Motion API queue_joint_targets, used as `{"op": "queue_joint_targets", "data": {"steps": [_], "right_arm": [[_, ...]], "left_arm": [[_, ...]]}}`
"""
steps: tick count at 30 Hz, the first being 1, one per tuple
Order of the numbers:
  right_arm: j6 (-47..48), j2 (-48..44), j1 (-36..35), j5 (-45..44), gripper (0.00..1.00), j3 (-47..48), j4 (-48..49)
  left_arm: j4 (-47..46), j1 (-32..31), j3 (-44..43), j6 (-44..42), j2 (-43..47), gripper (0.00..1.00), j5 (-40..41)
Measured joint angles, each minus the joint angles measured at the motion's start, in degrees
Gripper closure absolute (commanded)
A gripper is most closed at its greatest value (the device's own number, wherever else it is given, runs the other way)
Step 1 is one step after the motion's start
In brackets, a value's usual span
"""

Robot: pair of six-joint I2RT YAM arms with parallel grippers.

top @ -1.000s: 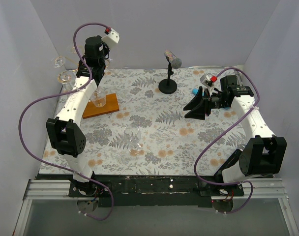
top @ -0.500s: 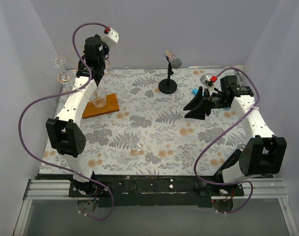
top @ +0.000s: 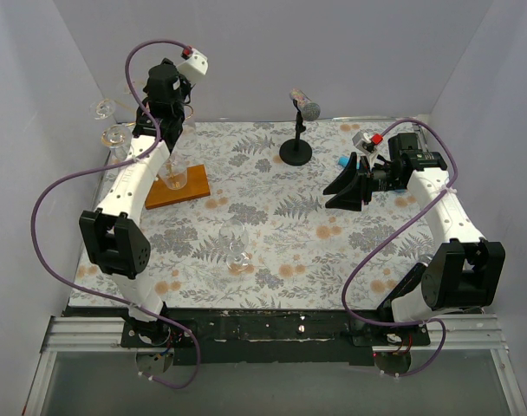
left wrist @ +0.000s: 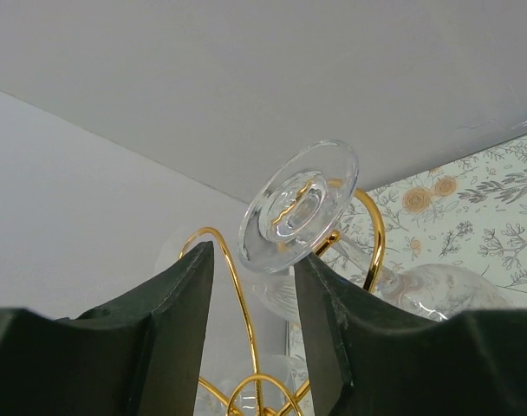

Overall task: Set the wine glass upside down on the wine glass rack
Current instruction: Turn the wine glass upside down at the wine rack.

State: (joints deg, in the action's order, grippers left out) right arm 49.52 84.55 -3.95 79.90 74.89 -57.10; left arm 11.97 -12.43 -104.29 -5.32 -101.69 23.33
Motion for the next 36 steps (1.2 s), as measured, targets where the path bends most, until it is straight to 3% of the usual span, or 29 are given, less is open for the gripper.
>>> {"op": "queue_joint_targets", "data": {"steps": [17, 36], "right_arm": [[0.0, 0.0, 0.0, 0.0, 0.39, 0.0, 0.0], [0.0, 0.0, 0.0, 0.0, 0.39, 0.0, 0.0]], "left_arm": [[0.1, 0.0, 1.0, 1.6, 3.0, 0.42, 0.0], [0.1, -0.1, 1.2, 6.4, 6.9, 0.33, -1.6]]}}
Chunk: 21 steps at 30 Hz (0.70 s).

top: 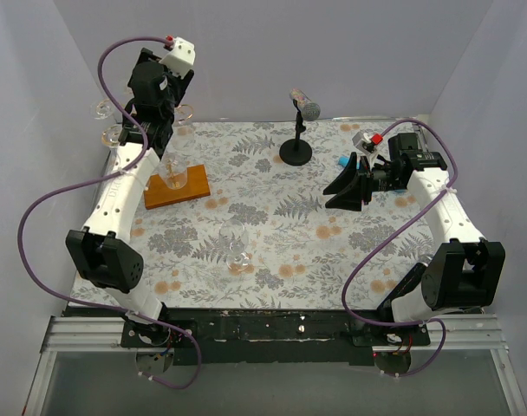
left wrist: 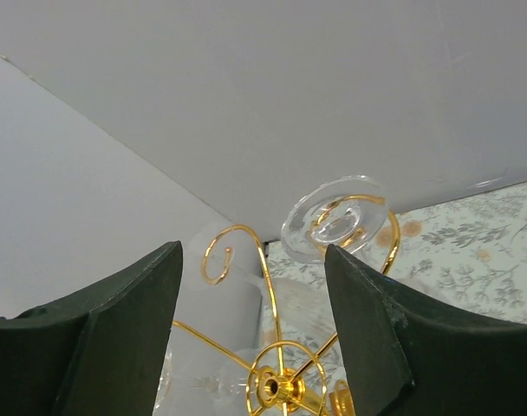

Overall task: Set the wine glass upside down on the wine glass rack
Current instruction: Turn the wine glass upside down at the wine rack, then pick up the wine glass at the center of the board.

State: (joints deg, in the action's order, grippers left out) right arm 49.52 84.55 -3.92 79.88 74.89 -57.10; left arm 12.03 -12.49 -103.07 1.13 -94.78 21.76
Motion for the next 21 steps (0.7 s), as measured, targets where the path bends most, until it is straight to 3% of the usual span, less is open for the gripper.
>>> {"op": "queue_joint_targets", "data": {"steps": [5, 15, 21], "right_arm": [[0.0, 0.0, 0.0, 0.0, 0.39, 0.0, 0.0], [0.1, 0.0, -0.5, -0.9, 0.38, 0.0, 0.7], [-2.0, -0.9, -1.8, -4.3, 0.38, -2.0, 5.9]], "left_arm": [[1.5, 0.0, 0.0, 6.8, 1.7, 0.27, -4.0], [4.6, 0.0, 0.9, 27.5, 12.2, 0.03, -15.5], [6.6, 0.0, 8.7, 38.7, 24.0, 0.02, -22.5]]}}
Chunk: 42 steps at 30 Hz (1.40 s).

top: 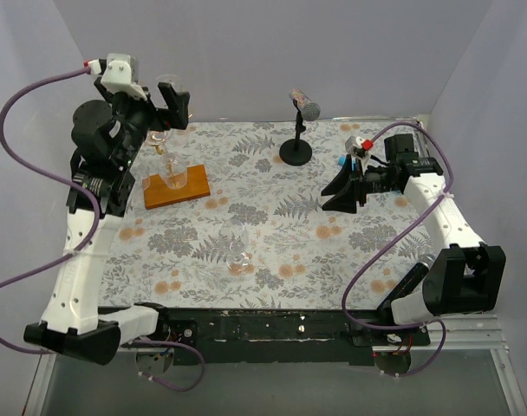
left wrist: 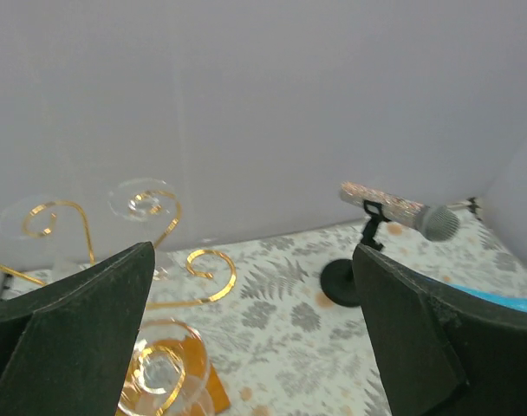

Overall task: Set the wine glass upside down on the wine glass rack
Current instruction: Pick up the wine glass at the center of the board.

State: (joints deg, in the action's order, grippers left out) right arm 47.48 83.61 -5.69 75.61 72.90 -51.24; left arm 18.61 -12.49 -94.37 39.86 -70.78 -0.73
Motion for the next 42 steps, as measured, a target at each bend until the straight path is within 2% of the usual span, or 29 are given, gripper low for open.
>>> {"op": "queue_joint_targets", "data": {"steps": [5, 11, 18, 23, 35, 42], "right_arm": [[-6.1, -4.9, -2.8, -7.7, 0.37, -5.2, 9.9], [-8.3, -8.3, -6.6, -16.9, 0.37, -6.4, 14.7], [-8.3, -9.2, -7.9, -24.0, 0.37, -6.2, 14.9], [-8.3, -11.3, -11.5, -27.2, 0.37, -4.9, 14.3], [-8.1, -11.1, -21.6, -34.1, 0.37, 0.0, 10.1], [-9.5, -8.3, -26.4, -35.1, 0.37, 4.1, 8.5]], "left_arm": [[1.3, 0.0, 10.7, 7.2, 10.2, 0.02, -5.2], [5.2, 0.0, 21.0, 13.9, 18.9, 0.02, -10.5], [7.3, 0.0, 30.9, 19.9, 28.9, 0.02, -15.6], [7.4, 0.0, 38.3, 23.7, 35.9, 0.02, -17.7], [8.9, 0.0, 53.8, 33.1, 51.5, 0.02, -18.3], [9.2, 0.0, 60.0, 38.5, 56.6, 0.02, -17.6]]}}
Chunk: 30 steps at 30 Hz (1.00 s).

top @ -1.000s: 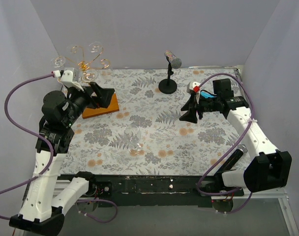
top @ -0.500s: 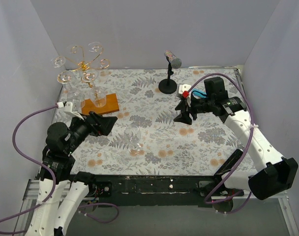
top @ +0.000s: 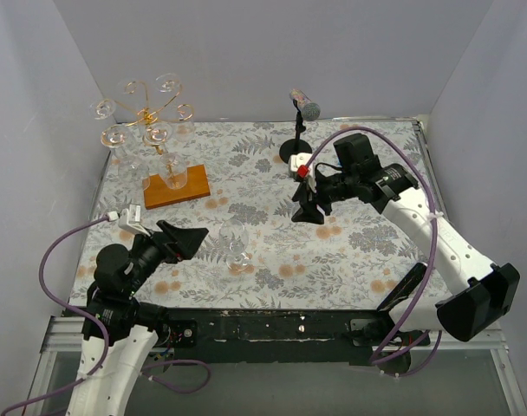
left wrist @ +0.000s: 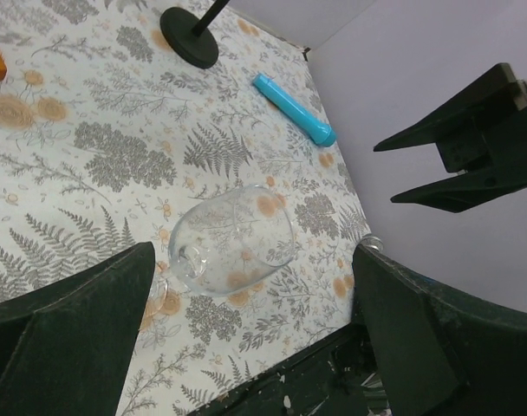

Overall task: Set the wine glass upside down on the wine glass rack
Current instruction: Pick up the wine glass at the center of the board.

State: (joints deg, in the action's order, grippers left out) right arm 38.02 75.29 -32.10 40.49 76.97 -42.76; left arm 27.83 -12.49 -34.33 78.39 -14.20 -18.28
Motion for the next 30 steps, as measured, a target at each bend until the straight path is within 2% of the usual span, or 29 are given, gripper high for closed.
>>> {"op": "queue_joint_targets", "data": {"steps": [5, 13, 30], "right_arm": [[-1.0, 1.6, -3.3, -0.5, 0.37, 1.7, -0.5], [-1.8, 3.2, -7.4, -3.0, 0.37, 2.5, -0.8], [-1.8, 5.3, -9.2, -6.3, 0.37, 6.5, -0.9]], "left_arm": [[0.5, 0.0, 3.7, 3.3, 1.8, 0.02, 1.4], [1.9, 0.0, 4.0, 4.9, 2.9, 0.02, 4.2], [2.1, 0.0, 3.9, 2.4, 1.4, 0.02, 7.0]]}}
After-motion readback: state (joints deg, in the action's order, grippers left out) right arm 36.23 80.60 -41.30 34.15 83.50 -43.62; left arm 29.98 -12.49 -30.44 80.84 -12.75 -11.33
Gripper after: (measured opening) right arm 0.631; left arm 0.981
